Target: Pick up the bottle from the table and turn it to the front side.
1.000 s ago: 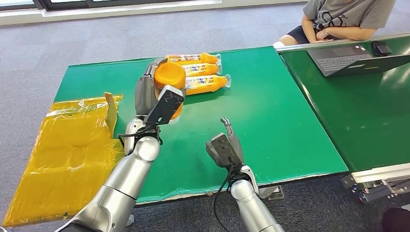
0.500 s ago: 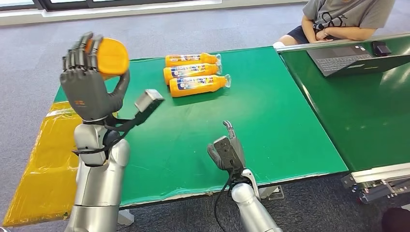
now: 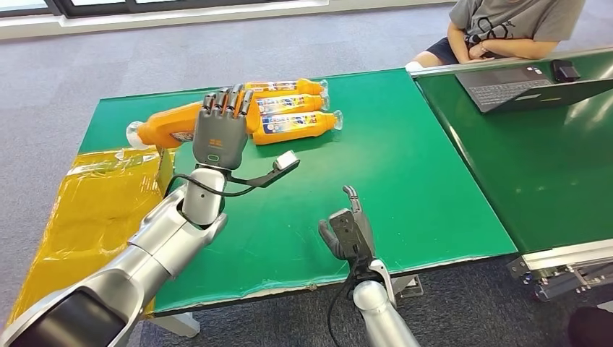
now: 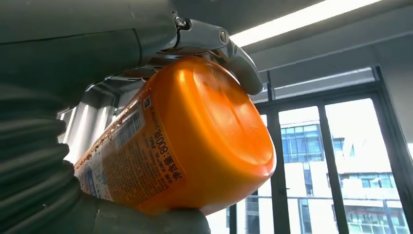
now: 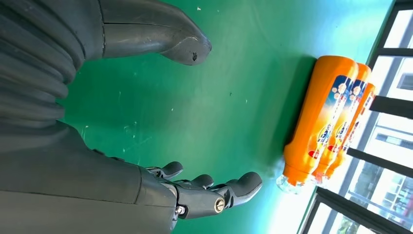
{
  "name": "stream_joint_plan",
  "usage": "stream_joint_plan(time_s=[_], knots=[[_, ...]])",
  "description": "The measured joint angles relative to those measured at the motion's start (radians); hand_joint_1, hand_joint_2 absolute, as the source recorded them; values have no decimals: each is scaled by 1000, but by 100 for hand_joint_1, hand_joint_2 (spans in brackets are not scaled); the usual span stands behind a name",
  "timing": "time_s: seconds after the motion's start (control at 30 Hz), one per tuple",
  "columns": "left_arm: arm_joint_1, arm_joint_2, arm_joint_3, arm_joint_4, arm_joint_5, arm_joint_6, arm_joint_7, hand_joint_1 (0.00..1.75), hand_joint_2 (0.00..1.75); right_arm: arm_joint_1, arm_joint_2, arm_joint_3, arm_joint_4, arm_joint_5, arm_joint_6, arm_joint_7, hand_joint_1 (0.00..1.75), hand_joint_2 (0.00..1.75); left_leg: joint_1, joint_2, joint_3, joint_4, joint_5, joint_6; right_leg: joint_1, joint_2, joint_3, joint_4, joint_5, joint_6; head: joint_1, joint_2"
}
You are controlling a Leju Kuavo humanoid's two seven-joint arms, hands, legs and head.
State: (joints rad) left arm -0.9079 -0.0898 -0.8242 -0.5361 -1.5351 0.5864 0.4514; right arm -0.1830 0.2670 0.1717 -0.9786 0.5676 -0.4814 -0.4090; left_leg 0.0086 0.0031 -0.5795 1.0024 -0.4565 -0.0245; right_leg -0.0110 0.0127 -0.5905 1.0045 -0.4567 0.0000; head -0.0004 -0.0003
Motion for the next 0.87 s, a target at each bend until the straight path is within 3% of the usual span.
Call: stream_joint_plan(time_s=[0.23, 0.43, 0.67, 0.87], knots=[[-42, 26, -116, 136, 0, -318, 9, 175, 175, 22, -3, -14, -38, 13, 14, 3, 0, 175, 1, 0, 0, -1, 0, 0, 1, 0, -1, 0, 0, -1, 0, 0], [-44, 56, -136, 212, 0, -531, 4, 175, 175, 30, -5, -22, -63, 29, 29, 8, 0, 175, 1, 0, -1, -1, 1, -1, 2, 0, -1, 0, 0, -1, 0, 0], [-41, 96, -134, 254, 1, -681, 117, 175, 175, 32, -6, -36, -73, 41, 33, 17, 0, 175, 1, -2, -2, -1, 1, -1, 2, -2, -1, 0, 0, -1, 0, 0], [-41, 125, -125, 268, 3, -706, 148, 175, 175, 32, -5, -37, -74, 46, 33, 19, 0, 175, 1, -3, -2, -1, 1, -1, 2, -3, -1, 0, 0, -1, 0, 0]])
